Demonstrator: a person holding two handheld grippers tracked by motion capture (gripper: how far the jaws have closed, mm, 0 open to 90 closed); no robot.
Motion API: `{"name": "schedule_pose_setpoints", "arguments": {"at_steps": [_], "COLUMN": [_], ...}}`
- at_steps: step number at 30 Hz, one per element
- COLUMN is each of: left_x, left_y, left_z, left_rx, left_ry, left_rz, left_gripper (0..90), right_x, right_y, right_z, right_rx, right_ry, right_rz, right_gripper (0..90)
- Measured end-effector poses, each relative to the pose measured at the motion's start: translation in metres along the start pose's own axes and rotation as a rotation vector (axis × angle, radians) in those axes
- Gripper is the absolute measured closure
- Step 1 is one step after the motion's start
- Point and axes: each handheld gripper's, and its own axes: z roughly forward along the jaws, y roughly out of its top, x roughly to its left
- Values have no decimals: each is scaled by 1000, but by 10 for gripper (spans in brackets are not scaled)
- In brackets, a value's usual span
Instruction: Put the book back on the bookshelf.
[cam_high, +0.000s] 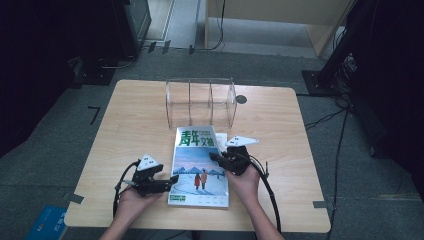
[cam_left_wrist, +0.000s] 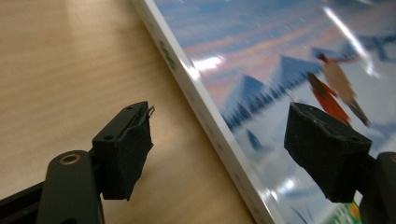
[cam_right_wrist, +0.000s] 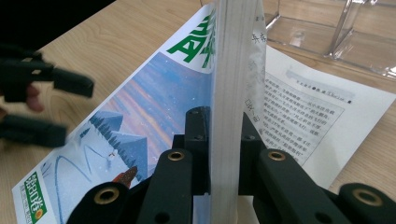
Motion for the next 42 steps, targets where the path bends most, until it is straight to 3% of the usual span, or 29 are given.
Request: {"name": "schedule_pose_setpoints", "arguments": {"at_steps": [3,8,10,14,17,19,20,24,25,26,27,28,29,30,32,34,37,39,42], "left_x": [5,16,22,25,24,23,24,26,27,30,36,36,36,31,27,21,13,12,6], "left_y": [10,29,36,44,50,54,53,53,54,54,54,54,53,55,57,62,69,70,73], "left_z": [8,28,33,43,51,55,59,63,63,61,58,58,56,53,49,45,37,35,22], "left_rx": [7,30,34,33,38,48,42,40,40,30,3,3,-13,-45,-65,-67,-77,-89,-154], "left_ry": [9,-21,-58,-176,-239,-261,-284,-303,-315,-327,-400,-400,-444,-424,-420,-412,-392,-393,-379], "left_rz": [-15,-34,-57,-24,-28,-58,-105,-146,-166,-193,-277,-277,-305,-265,-225,-195,-119,-115,-56], "left_gripper": [234,196,192,179,163,135,138,158,219,219,354,467,467,513,555,591,627,647,670], "right_x": [1,4,6,9,15,17,17,15,14,14,13,13,12,11,9,8,7,7,9], "right_y": [-1,0,0,1,1,1,1,-1,-2,-2,-4,-4,-4,-4,-3,-3,-4,-4,-3], "right_z": [-2,-8,-11,-13,-15,-16,-16,-16,-17,-17,-19,-19,-20,-21,-24,-26,-30,-31,-36], "right_rx": [-10,-31,-43,-61,-83,-93,-94,-99,-108,-108,-123,-123,-136,-148,-159,-163,-175,-184,-231], "right_ry": [1,2,-2,12,19,26,30,35,42,42,41,41,43,48,47,47,47,48,57], "right_rz": [0,-29,-52,-83,-113,-127,-131,-128,-126,-126,-126,-126,-120,-117,-112,-113,-128,-128,-133], "right_gripper": [815,815,815,816,816,816,816,816,816,816,817,817,817,817,816,816,816,815,814]}}
